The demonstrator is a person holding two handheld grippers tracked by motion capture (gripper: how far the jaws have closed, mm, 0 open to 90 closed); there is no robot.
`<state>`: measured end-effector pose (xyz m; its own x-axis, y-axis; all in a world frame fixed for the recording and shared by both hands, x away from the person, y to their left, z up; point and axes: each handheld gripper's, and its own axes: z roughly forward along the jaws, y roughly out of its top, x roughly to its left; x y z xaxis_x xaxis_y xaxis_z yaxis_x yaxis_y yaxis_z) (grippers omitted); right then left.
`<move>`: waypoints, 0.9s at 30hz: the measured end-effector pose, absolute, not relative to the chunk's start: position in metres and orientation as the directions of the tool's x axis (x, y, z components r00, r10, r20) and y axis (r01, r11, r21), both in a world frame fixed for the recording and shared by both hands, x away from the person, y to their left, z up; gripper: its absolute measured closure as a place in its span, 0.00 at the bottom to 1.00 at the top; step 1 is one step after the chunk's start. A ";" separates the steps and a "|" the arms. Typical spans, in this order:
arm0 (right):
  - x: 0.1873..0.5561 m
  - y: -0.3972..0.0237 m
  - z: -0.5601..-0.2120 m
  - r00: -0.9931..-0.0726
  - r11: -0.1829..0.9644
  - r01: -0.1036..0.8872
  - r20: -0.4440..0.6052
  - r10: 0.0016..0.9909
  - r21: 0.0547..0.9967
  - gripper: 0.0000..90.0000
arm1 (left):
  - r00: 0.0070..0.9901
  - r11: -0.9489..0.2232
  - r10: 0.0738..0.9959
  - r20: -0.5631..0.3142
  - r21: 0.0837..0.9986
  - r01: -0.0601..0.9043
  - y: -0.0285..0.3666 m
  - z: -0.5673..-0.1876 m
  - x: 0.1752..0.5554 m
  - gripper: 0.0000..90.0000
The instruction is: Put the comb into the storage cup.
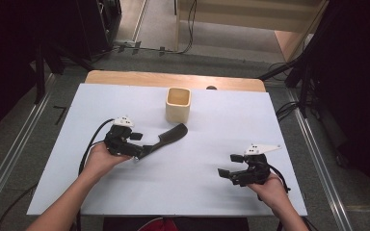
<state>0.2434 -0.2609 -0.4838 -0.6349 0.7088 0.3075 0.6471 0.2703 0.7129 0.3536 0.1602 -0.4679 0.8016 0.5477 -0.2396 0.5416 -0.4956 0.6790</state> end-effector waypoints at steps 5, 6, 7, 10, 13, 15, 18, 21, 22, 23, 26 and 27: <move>0.243 -0.261 -0.484 -0.633 0.268 0.649 0.310 0.709 0.712 0.15 | 0.802 -0.515 0.546 -0.242 0.658 0.549 0.159 -0.474 0.353 0.31; 0.243 -0.261 -0.484 -0.633 0.268 0.649 0.310 0.710 0.712 0.15 | 0.806 -0.525 0.543 -0.236 0.653 0.545 0.159 -0.476 0.352 0.31; 0.243 -0.261 -0.484 -0.633 0.268 0.649 0.310 0.710 0.712 0.15 | 0.806 -0.525 0.543 -0.236 0.653 0.545 0.159 -0.476 0.352 0.31; 0.243 -0.261 -0.484 -0.633 0.270 0.649 0.308 0.710 0.711 0.15 | 0.805 -0.528 0.541 -0.244 0.646 0.551 0.159 -0.481 0.351 0.34; 0.243 -0.260 -0.484 -0.635 0.273 0.647 0.306 0.709 0.712 0.15 | 0.804 -0.539 0.545 -0.238 0.635 0.553 0.159 -0.484 0.351 0.34; 0.243 -0.260 -0.484 -0.633 0.270 0.649 0.308 0.710 0.711 0.15 | 0.801 -0.549 0.550 -0.236 0.620 0.560 0.159 -0.487 0.351 0.34; 0.243 -0.260 -0.484 -0.632 0.272 0.651 0.307 0.712 0.709 0.15 | 0.801 -0.564 0.556 -0.221 0.608 0.559 0.159 -0.489 0.350 0.35; 0.243 -0.260 -0.484 -0.635 0.275 0.648 0.305 0.710 0.710 0.15 | 0.793 -0.552 0.564 -0.230 0.609 0.569 0.160 -0.490 0.350 0.39; 0.243 -0.260 -0.484 -0.633 0.273 0.649 0.306 0.711 0.710 0.15 | 0.796 -0.556 0.561 -0.227 0.609 0.566 0.161 -0.491 0.350 0.40; 0.243 -0.260 -0.484 -0.633 0.273 0.649 0.305 0.711 0.710 0.15 | 0.795 -0.561 0.564 -0.222 0.604 0.566 0.160 -0.492 0.349 0.40; 0.243 -0.260 -0.484 -0.633 0.271 0.649 0.307 0.711 0.711 0.15 | 0.795 -0.564 0.570 -0.209 0.604 0.563 0.160 -0.493 0.348 0.46; 0.243 -0.260 -0.484 -0.633 0.271 0.649 0.307 0.711 0.711 0.15 | 0.795 -0.564 0.570 -0.209 0.604 0.563 0.160 -0.493 0.348 0.52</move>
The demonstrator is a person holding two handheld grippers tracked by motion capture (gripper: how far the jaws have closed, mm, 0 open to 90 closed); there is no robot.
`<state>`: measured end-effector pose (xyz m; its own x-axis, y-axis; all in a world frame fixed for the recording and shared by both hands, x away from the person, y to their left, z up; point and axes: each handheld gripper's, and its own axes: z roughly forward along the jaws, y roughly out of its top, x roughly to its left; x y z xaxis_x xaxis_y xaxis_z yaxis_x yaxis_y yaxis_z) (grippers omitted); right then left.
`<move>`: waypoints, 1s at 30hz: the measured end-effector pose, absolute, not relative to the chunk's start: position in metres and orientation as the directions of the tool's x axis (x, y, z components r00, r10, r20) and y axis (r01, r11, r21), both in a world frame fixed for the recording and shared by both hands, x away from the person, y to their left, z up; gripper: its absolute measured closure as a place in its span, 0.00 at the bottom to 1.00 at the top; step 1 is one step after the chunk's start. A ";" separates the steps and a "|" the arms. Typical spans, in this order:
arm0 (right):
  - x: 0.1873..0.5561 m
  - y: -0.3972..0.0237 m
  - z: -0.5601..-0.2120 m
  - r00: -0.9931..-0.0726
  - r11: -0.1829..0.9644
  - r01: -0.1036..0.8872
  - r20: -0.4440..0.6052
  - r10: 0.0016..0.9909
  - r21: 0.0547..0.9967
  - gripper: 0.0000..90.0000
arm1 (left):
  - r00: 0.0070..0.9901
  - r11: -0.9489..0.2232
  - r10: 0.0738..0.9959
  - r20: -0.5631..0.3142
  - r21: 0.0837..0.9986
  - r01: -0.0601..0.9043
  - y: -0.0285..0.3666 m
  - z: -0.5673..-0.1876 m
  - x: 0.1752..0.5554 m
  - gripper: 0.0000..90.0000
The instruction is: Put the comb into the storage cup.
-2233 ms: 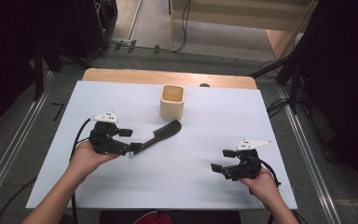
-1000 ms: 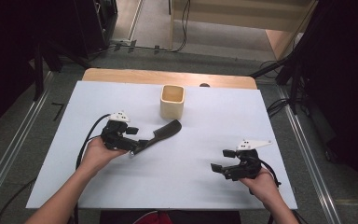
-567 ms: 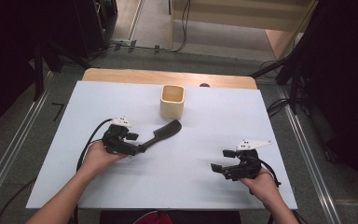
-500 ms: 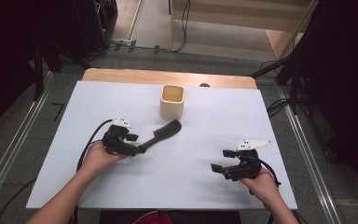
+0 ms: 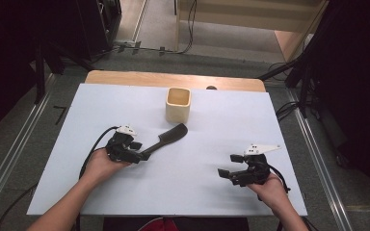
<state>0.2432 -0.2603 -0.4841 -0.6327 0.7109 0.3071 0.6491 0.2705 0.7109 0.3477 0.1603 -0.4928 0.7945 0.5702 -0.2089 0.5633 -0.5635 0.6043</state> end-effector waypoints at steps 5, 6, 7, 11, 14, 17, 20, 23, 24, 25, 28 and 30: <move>0.244 -0.260 -0.485 -0.633 0.274 0.650 0.305 0.711 0.709 0.15 | 0.799 -0.580 0.581 -0.152 0.611 0.538 0.157 -0.494 0.341 0.55; 0.244 -0.260 -0.485 -0.634 0.275 0.649 0.304 0.711 0.709 0.15 | 0.800 -0.586 0.585 -0.132 0.613 0.529 0.155 -0.494 0.339 0.56; 0.244 -0.260 -0.485 -0.635 0.277 0.648 0.303 0.710 0.710 0.15 | 0.803 -0.594 0.586 -0.113 0.614 0.520 0.154 -0.494 0.338 0.57; 0.243 -0.260 -0.484 -0.633 0.275 0.649 0.303 0.713 0.709 0.15 | 0.794 -0.591 0.603 -0.079 0.624 0.511 0.153 -0.496 0.334 0.64; 0.243 -0.260 -0.485 -0.633 0.277 0.648 0.301 0.713 0.709 0.15 | 0.798 -0.613 0.602 -0.030 0.623 0.486 0.151 -0.496 0.331 0.65; 0.243 -0.260 -0.485 -0.634 0.277 0.648 0.301 0.712 0.710 0.15 | 0.792 -0.615 0.611 -0.012 0.622 0.484 0.150 -0.496 0.330 0.69; 0.244 -0.260 -0.485 -0.634 0.278 0.647 0.298 0.714 0.710 0.15 | 0.789 -0.614 0.615 -0.012 0.620 0.488 0.151 -0.496 0.330 0.73; 0.244 -0.260 -0.485 -0.633 0.278 0.648 0.299 0.714 0.709 0.15 | 0.793 -0.617 0.609 -0.011 0.622 0.482 0.150 -0.496 0.330 0.75; 0.243 -0.260 -0.485 -0.633 0.277 0.649 0.300 0.713 0.709 0.15 | 0.795 -0.619 0.606 -0.011 0.622 0.480 0.150 -0.496 0.330 0.76; 0.243 -0.260 -0.485 -0.635 0.280 0.648 0.299 0.713 0.709 0.15 | 0.799 -0.623 0.601 -0.009 0.621 0.475 0.150 -0.496 0.330 0.78; 0.244 -0.260 -0.485 -0.635 0.279 0.648 0.300 0.712 0.709 0.15 | 0.808 -0.631 0.589 -0.005 0.622 0.464 0.150 -0.496 0.331 0.79; 0.244 -0.260 -0.485 -0.633 0.278 0.649 0.300 0.714 0.708 0.15 | 0.822 -0.642 0.570 -0.005 0.622 0.449 0.151 -0.496 0.332 0.80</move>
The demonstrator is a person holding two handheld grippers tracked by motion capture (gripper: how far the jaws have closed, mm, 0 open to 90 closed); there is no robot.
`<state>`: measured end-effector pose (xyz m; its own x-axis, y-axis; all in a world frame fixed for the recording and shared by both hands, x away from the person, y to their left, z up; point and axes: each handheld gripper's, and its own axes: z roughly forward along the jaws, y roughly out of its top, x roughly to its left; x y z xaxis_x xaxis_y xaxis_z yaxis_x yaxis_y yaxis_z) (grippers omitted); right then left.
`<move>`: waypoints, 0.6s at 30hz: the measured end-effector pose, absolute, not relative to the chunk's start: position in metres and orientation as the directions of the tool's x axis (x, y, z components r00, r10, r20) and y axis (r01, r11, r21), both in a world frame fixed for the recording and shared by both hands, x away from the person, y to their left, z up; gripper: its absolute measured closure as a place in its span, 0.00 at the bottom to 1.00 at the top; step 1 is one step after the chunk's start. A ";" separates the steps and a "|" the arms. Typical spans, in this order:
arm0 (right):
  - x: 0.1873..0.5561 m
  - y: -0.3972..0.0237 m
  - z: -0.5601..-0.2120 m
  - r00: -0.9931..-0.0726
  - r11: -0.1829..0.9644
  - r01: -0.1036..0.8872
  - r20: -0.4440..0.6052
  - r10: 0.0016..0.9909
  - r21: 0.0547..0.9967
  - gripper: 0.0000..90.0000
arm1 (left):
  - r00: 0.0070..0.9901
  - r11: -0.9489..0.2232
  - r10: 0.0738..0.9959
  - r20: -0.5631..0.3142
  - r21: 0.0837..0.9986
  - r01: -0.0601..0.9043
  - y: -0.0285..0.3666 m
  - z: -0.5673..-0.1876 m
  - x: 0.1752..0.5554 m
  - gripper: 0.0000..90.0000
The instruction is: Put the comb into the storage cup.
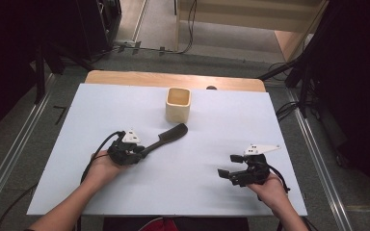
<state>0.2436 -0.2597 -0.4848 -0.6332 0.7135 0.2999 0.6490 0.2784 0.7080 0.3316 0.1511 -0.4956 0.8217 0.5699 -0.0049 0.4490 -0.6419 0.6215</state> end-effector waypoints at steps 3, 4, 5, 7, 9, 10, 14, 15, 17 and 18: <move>0.244 -0.259 -0.485 -0.633 0.276 0.649 0.302 0.713 0.709 0.15 | 0.835 -0.659 0.550 0.002 0.615 0.433 0.151 -0.495 0.332 0.81; 0.244 -0.259 -0.485 -0.635 0.277 0.648 0.301 0.712 0.710 0.15 | 0.839 -0.665 0.545 0.002 0.611 0.430 0.150 -0.494 0.332 0.81; 0.244 -0.259 -0.485 -0.635 0.279 0.648 0.300 0.711 0.709 0.15 | 0.842 -0.671 0.540 0.008 0.607 0.425 0.149 -0.494 0.333 0.81; 0.244 -0.260 -0.485 -0.634 0.279 0.648 0.300 0.713 0.708 0.15 | 0.842 -0.675 0.539 0.007 0.601 0.427 0.149 -0.493 0.332 0.81; 0.244 -0.260 -0.485 -0.634 0.279 0.648 0.300 0.713 0.708 0.15 | 0.842 -0.673 0.540 0.002 0.601 0.431 0.148 -0.493 0.332 0.82; 0.244 -0.260 -0.485 -0.634 0.279 0.648 0.300 0.713 0.708 0.15 | 0.841 -0.668 0.541 -0.009 0.603 0.435 0.148 -0.493 0.333 0.82; 0.244 -0.260 -0.485 -0.635 0.280 0.647 0.298 0.712 0.709 0.15 | 0.849 -0.663 0.525 -0.057 0.598 0.450 0.148 -0.491 0.337 0.82; 0.244 -0.260 -0.485 -0.635 0.280 0.647 0.298 0.712 0.709 0.15 | 0.850 -0.660 0.523 -0.063 0.600 0.451 0.147 -0.492 0.337 0.82; 0.243 -0.261 -0.485 -0.633 0.278 0.648 0.299 0.714 0.709 0.15 | 0.855 -0.667 0.515 -0.062 0.597 0.445 0.146 -0.491 0.336 0.82; 0.243 -0.261 -0.484 -0.633 0.277 0.649 0.300 0.714 0.709 0.15 | 0.860 -0.667 0.504 -0.077 0.598 0.444 0.145 -0.491 0.336 0.82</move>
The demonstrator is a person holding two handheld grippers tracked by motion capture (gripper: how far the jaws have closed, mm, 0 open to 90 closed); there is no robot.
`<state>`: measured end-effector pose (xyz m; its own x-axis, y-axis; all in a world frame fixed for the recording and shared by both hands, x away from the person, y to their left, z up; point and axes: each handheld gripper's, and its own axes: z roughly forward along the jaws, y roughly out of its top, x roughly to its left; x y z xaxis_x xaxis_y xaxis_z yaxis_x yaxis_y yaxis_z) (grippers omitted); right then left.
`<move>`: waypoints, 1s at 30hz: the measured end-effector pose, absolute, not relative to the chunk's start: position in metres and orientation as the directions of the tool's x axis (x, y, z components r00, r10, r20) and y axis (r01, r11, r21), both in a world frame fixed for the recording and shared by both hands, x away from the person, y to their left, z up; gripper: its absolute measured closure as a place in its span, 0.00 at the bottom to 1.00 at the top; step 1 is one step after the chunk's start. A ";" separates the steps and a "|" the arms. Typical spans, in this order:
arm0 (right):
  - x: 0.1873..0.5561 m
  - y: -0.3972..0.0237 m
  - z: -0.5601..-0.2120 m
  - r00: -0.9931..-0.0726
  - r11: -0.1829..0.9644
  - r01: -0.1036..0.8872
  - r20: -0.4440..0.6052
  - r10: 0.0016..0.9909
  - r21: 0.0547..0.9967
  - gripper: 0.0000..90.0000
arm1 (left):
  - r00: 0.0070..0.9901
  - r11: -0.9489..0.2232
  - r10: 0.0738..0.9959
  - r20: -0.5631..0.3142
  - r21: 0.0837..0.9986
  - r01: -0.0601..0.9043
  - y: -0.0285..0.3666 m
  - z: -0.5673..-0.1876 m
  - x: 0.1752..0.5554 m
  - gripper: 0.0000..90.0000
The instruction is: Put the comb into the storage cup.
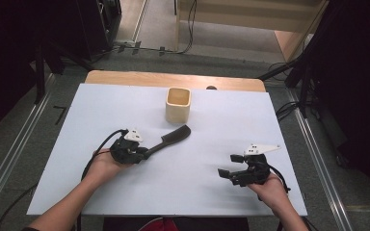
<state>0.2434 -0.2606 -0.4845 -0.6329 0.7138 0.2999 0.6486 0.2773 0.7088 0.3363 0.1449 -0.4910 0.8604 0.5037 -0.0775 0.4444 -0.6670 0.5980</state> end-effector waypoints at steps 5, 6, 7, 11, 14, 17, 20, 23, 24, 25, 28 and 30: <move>0.243 -0.260 -0.485 -0.638 0.284 0.649 0.302 0.708 0.706 0.15 | 0.872 -0.670 0.474 -0.120 0.594 0.446 0.142 -0.487 0.336 0.82; 0.243 -0.260 -0.485 -0.638 0.281 0.648 0.304 0.708 0.707 0.15 | 0.872 -0.670 0.474 -0.120 0.594 0.446 0.142 -0.487 0.336 0.82; 0.243 -0.260 -0.485 -0.639 0.282 0.648 0.303 0.707 0.708 0.15 | 0.871 -0.663 0.471 -0.141 0.594 0.456 0.142 -0.486 0.336 0.82; 0.243 -0.261 -0.485 -0.636 0.279 0.649 0.304 0.709 0.708 0.15 | 0.868 -0.641 0.464 -0.175 0.610 0.466 0.143 -0.481 0.336 0.82; 0.243 -0.261 -0.485 -0.638 0.281 0.649 0.305 0.707 0.707 0.15 | 0.864 -0.624 0.464 -0.196 0.621 0.475 0.144 -0.477 0.336 0.82; 0.244 -0.261 -0.485 -0.637 0.280 0.652 0.309 0.706 0.705 0.15 | 0.859 -0.592 0.450 -0.243 0.639 0.491 0.143 -0.470 0.334 0.82; 0.244 -0.261 -0.485 -0.639 0.281 0.649 0.307 0.706 0.707 0.15 | 0.856 -0.576 0.445 -0.265 0.647 0.500 0.142 -0.467 0.334 0.82; 0.243 -0.260 -0.484 -0.636 0.275 0.653 0.314 0.705 0.705 0.15 | 0.852 -0.560 0.440 -0.283 0.655 0.507 0.142 -0.460 0.334 0.82; 0.243 -0.260 -0.484 -0.630 0.264 0.662 0.329 0.704 0.702 0.15 | 0.850 -0.552 0.441 -0.287 0.661 0.509 0.141 -0.459 0.334 0.82; 0.244 -0.259 -0.483 -0.624 0.252 0.670 0.346 0.701 0.698 0.15 | 0.848 -0.548 0.437 -0.299 0.660 0.515 0.141 -0.458 0.334 0.82; 0.243 -0.257 -0.482 -0.623 0.245 0.668 0.348 0.701 0.702 0.15 | 0.840 -0.519 0.433 -0.328 0.671 0.530 0.141 -0.456 0.335 0.82; 0.243 -0.257 -0.482 -0.620 0.240 0.669 0.351 0.701 0.703 0.15 | 0.830 -0.497 0.429 -0.356 0.674 0.546 0.140 -0.454 0.335 0.82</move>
<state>0.2428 -0.2570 -0.4815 -0.6205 0.7012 0.3512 0.6692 0.2400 0.7032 0.3354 0.1396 -0.4542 0.8304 0.4289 -0.3558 0.5458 -0.4974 0.6743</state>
